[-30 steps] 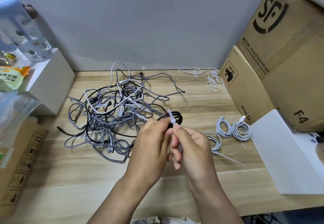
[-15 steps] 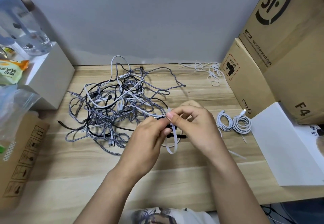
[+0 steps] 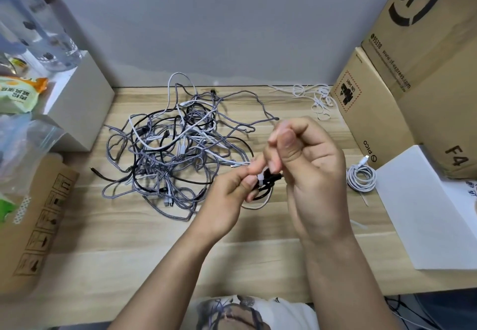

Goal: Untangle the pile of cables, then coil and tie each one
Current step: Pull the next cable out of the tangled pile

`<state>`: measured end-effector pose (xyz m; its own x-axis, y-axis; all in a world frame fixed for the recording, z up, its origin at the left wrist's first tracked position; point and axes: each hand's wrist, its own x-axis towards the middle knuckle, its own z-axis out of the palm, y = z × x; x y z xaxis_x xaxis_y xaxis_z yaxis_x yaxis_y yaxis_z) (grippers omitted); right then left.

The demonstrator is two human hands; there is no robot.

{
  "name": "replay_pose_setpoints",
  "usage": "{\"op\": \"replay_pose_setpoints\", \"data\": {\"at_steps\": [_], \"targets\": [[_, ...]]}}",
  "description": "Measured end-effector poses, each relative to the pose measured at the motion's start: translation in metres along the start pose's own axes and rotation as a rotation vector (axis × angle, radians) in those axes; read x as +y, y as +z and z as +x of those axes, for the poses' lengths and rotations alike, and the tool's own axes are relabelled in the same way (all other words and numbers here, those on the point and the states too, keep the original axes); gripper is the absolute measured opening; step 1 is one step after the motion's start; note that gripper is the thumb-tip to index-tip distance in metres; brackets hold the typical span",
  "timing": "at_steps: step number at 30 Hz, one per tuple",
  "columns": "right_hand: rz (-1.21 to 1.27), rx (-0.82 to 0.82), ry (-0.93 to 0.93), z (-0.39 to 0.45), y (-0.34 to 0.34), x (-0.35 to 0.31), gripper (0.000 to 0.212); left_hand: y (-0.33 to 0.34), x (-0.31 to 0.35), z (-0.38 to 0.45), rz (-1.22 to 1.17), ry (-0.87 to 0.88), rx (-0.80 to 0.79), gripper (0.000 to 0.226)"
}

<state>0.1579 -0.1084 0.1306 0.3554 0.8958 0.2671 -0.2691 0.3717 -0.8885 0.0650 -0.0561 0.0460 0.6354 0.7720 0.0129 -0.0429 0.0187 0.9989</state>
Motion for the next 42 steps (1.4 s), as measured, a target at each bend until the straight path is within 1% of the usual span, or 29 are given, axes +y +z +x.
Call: {"op": "replay_pose_setpoints", "data": {"at_steps": [1,2,3,5,8,11,14,17,19,21,23,25,26,28,31,32,34,35,37,38,41,42], "targets": [[0.034,-0.004,0.019,0.003,-0.002,0.005,0.014,0.001,-0.001,0.001,0.000,0.008,0.017,0.028],[0.028,-0.014,0.049,0.006,-0.004,0.010,0.015,0.003,-0.002,0.000,0.019,0.027,0.030,0.025],[-0.009,-0.030,0.088,0.007,-0.007,0.015,0.018,0.004,-0.004,-0.001,0.030,0.048,0.031,0.020],[-0.077,-0.036,0.152,0.009,-0.012,0.027,0.024,0.004,-0.004,-0.001,0.033,0.078,0.036,0.023],[-0.097,0.010,0.142,0.006,-0.017,0.038,0.027,0.006,-0.005,0.001,0.078,0.091,0.046,0.027],[-0.179,0.018,0.147,-0.001,-0.014,0.038,0.022,0.011,-0.006,0.002,0.067,0.064,0.066,0.025],[-0.293,-0.048,0.101,-0.012,-0.009,0.037,0.020,0.011,-0.001,0.005,0.026,0.055,0.108,0.034],[-0.349,-0.139,0.089,-0.012,-0.007,0.036,0.020,0.010,0.002,0.010,0.019,0.046,0.128,0.031],[-0.399,-0.167,0.088,-0.007,-0.008,0.036,0.019,0.010,0.002,0.009,0.055,0.004,0.156,0.033],[-0.326,-0.172,0.116,-0.003,-0.010,0.035,0.021,0.012,0.001,0.004,-0.012,-0.097,0.098,0.031],[-0.174,-0.137,0.124,-0.001,-0.012,0.034,0.021,0.017,0.000,0.001,-0.144,-0.212,-0.043,0.024],[-0.057,-0.131,0.115,0.002,-0.016,0.033,0.026,0.019,-0.001,-0.003,-0.278,-0.281,-0.135,0.022],[-0.019,-0.157,0.120,0.003,-0.018,0.033,0.027,0.017,0.000,-0.004,-0.334,-0.305,-0.150,0.020],[0.041,-0.247,0.165,0.005,-0.022,0.032,0.027,0.012,-0.002,-0.003,-0.419,-0.366,-0.179,0.028],[0.113,-0.367,0.253,0.008,-0.026,0.027,0.027,0.000,-0.003,-0.003,-0.492,-0.486,-0.267,0.020],[0.136,-0.402,0.275,0.009,-0.026,0.025,0.026,-0.002,-0.001,-0.002,-0.515,-0.520,-0.300,0.023],[0.187,-0.471,0.308,0.010,-0.026,0.023,0.026,-0.007,0.000,-0.003,-0.562,-0.533,-0.334,0.031],[0.196,-0.506,0.317,0.010,-0.025,0.023,0.026,-0.008,0.000,-0.002,-0.572,-0.530,-0.325,0.040],[0.152,-0.563,0.326,0.012,-0.023,0.022,0.026,-0.010,-0.002,-0.002,-0.557,-0.530,-0.288,0.070],[0.124,-0.581,0.334,0.013,-0.022,0.022,0.026,-0.009,0.000,-0.003,-0.542,-0.524,-0.281,0.073],[0.106,-0.595,0.365,0.016,-0.018,0.022,0.027,-0.003,0.004,-0.005,-0.502,-0.497,-0.251,0.041],[0.102,-0.583,0.367,0.016,-0.017,0.022,0.028,-0.001,0.006,-0.006,-0.495,-0.499,-0.250,0.037]]}}
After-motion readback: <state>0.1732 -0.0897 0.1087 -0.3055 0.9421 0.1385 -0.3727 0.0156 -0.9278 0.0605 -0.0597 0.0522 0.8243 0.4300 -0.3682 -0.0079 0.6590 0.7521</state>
